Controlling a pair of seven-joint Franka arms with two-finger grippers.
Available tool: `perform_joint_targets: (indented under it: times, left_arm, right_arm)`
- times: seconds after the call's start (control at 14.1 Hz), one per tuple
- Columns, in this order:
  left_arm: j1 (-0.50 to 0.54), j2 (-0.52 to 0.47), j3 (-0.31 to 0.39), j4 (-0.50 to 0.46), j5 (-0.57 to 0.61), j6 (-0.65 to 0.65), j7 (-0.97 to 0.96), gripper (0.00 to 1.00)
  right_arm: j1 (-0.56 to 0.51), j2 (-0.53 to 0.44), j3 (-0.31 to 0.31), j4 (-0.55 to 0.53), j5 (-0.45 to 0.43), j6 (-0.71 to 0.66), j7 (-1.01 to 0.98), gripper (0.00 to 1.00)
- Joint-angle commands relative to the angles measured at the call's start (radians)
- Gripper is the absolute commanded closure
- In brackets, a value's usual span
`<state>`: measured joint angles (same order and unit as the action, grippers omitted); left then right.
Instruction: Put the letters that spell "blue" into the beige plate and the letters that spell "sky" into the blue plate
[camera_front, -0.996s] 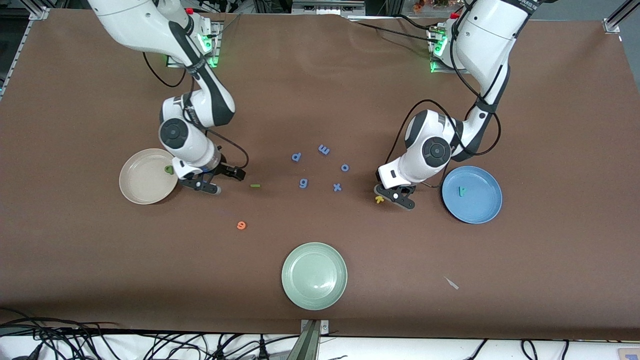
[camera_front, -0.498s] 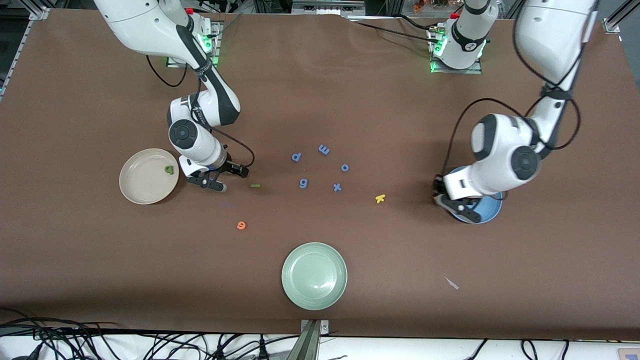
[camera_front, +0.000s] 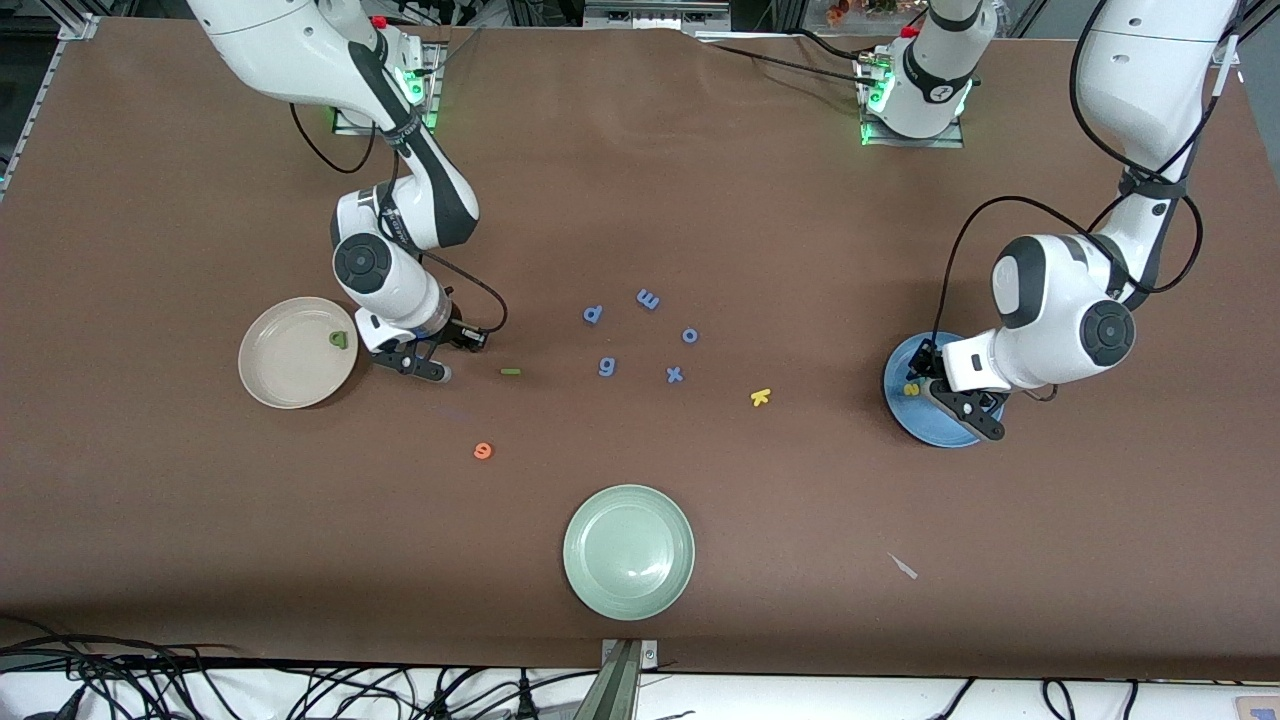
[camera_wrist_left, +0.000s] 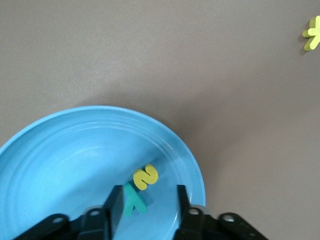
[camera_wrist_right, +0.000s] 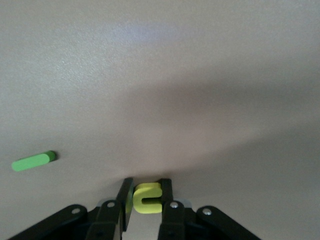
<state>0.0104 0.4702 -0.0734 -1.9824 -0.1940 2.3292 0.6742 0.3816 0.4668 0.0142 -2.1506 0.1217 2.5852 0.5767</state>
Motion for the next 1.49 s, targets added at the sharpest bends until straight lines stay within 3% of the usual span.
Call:
perform_joint_targets:
  times: [0.0,0.21,0.43,0.71,0.78,0.92,1.21,1.42]
  left_arm:
    - [-0.030,-0.007,-0.003,0.008,0.011,0.007,-0.054,0.17]
    - [-0.131,0.023,-0.008,0.042,-0.056,0.009,-0.191,0.17]
    - [-0.262,0.126,-0.006,0.164,-0.068,0.041,-0.295,0.17]
    - [-0.369,0.200,-0.005,0.243,-0.056,0.108,-0.401,0.20]
    - [-0.371,0.217,-0.003,0.261,-0.056,0.110,-0.400,0.21]
    - [-0.374,0.231,0.000,0.277,-0.055,0.111,-0.390,0.26]
    - [-0.388,0.243,0.001,0.277,-0.054,0.111,-0.389,0.33]
    - [-0.400,0.255,0.001,0.267,-0.051,0.162,-0.389,0.34]
  right_arm:
    - [-0.003,-0.022,-0.006,0.007,0.006,-0.060,-0.037,0.98]
    - [-0.006,-0.074,-0.109,0.064,0.006,-0.262,-0.226,0.98]
    - [-0.006,-0.105,-0.222,0.055,0.006,-0.321,-0.473,0.98]
    - [-0.009,-0.102,-0.353,0.055,0.006,-0.362,-0.671,0.93]
    - [-0.012,-0.094,-0.368,0.055,0.006,-0.361,-0.685,0.80]
    - [-0.015,-0.092,-0.375,0.055,0.006,-0.361,-0.684,0.02]
    - [0.013,-0.100,-0.361,0.070,0.010,-0.361,-0.617,0.00]
    - [0.022,-0.088,-0.266,0.116,0.015,-0.352,-0.435,0.00]
